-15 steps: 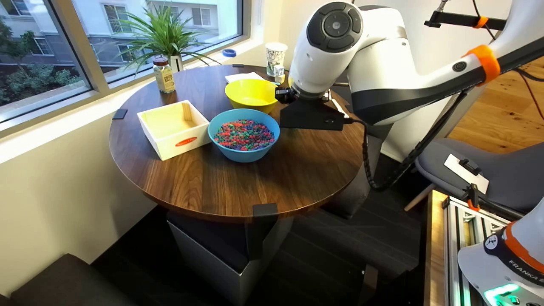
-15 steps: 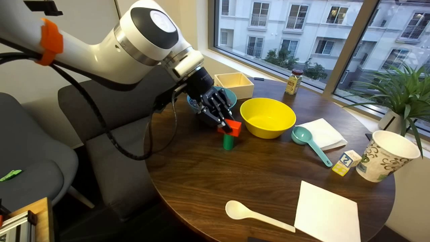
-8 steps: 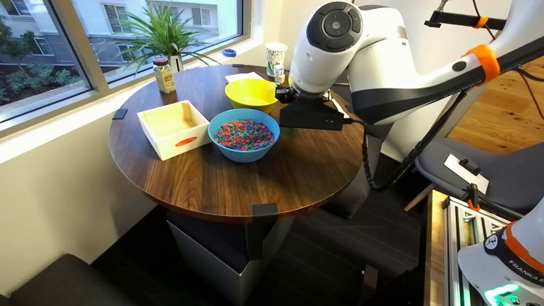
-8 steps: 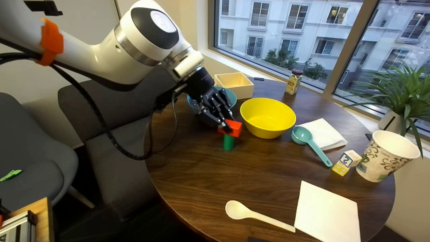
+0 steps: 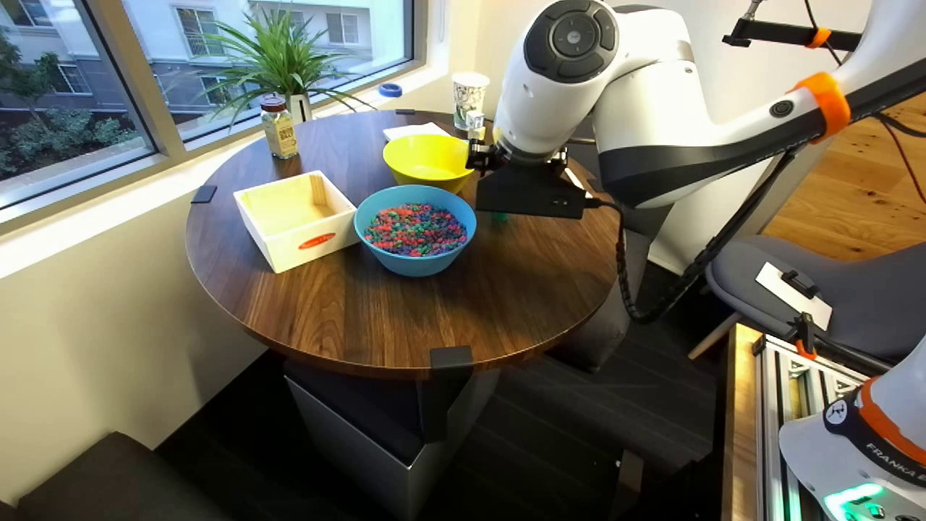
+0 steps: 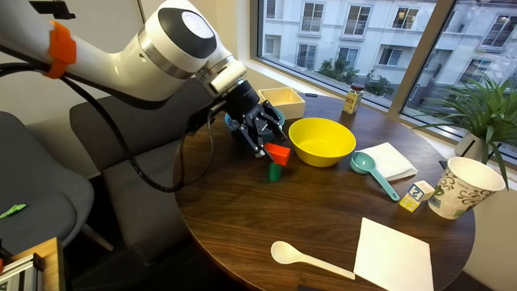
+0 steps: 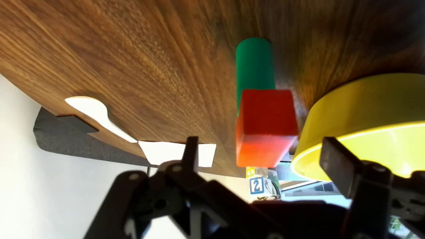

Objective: Place the orange block horizontally on the green block

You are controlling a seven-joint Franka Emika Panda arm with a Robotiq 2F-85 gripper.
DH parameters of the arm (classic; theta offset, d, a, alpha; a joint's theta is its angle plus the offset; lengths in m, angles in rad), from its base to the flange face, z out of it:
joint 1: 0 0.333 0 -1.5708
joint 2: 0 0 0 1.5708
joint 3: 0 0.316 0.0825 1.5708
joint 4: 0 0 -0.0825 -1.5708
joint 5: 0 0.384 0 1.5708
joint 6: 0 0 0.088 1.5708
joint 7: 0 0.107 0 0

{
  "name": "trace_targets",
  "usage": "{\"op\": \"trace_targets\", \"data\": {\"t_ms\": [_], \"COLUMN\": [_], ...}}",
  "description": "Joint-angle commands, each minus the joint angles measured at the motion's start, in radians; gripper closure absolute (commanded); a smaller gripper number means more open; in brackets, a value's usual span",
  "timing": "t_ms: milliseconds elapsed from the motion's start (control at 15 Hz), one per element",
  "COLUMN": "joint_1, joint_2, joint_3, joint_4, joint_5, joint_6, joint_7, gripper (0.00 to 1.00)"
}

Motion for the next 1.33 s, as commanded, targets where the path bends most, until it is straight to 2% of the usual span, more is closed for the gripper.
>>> {"op": "trace_targets", "data": {"t_ms": [0, 133, 533, 933, 1267], "joint_1": [-0.015, -0.029, -0.078, -0.105, -0.12], "joint_2": [-0.041, -0.072, -0.173, -0.228, -0.255], "joint_3": [-0.007, -0.012, -0.049, -0.073, -0.085], "joint_4": [-0.022, -0.033, -0.056, -0.048, -0.052], "joint_5": [0.053, 0.118, 0.453, 0.774, 0.944], "joint_6": [0.033, 0.057, 0.145, 0.105, 0.077], "joint_7": [-0.022, -0.068, -0.329, -0.589, -0.718], "gripper": [0.0, 0.0, 0.0, 0.0, 0.0]}}
